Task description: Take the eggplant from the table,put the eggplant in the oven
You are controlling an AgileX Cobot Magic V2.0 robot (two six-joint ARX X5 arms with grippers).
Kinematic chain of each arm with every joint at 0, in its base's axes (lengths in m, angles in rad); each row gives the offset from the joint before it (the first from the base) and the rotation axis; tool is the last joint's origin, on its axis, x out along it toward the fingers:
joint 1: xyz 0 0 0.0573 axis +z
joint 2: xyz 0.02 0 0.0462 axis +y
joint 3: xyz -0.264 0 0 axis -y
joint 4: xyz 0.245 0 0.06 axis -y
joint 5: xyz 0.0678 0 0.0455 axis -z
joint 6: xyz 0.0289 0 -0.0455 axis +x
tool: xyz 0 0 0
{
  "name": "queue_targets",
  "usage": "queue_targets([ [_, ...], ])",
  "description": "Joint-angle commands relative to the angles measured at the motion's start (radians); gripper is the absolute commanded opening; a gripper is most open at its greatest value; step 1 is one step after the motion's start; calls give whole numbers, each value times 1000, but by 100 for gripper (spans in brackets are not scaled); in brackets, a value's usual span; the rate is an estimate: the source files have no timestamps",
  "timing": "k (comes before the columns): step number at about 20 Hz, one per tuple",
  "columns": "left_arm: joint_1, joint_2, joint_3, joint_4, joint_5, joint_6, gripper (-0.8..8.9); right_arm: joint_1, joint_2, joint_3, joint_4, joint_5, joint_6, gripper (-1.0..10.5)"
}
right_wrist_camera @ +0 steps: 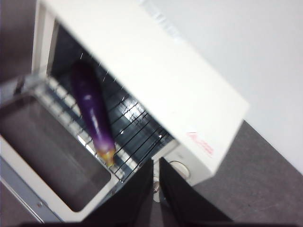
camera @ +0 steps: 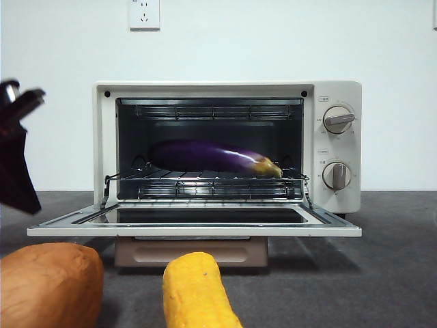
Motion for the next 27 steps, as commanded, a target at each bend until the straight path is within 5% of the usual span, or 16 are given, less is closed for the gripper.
queue_targets([
  [1,1,55,5,4,8,16,6,12,-53,16,0,-3,70,4],
  [9,-5,151,5,-11,148,50,6,12,-191,16,-5,9,76,4],
  [20,-17,197,5,-72,170,123,6,12,-256,15,-6,9,76,4],
  [27,-18,230,5,-81,314,156,6,12,-255,15,-23,8,76,4],
])
